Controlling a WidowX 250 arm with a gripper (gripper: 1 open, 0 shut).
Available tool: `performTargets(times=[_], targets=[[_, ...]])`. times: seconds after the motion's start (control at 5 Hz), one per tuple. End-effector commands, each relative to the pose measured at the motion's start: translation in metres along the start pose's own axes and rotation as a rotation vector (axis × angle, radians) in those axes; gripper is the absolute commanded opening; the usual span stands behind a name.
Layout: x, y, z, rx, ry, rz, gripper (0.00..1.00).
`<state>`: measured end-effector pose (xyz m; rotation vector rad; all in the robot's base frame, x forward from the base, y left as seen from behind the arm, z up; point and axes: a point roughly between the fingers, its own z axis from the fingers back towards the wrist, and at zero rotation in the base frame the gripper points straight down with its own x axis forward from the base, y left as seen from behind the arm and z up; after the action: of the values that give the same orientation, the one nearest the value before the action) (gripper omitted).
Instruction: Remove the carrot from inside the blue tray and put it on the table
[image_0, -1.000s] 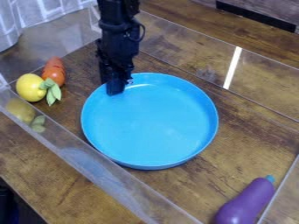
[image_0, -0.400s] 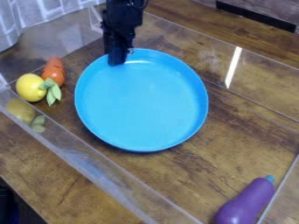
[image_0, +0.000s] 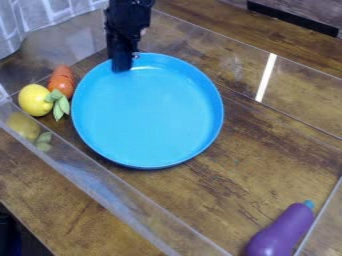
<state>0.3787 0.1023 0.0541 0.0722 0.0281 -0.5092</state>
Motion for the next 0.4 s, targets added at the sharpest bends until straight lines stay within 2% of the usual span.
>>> performTargets(times=[0.0, 0.2], targets=[[-0.0088, 0.0009, 0.0172, 0.031, -0.029, -0.021, 0.0], [-0.0019, -0.0055, 0.0147, 0.022, -0.036, -0.053, 1.0]])
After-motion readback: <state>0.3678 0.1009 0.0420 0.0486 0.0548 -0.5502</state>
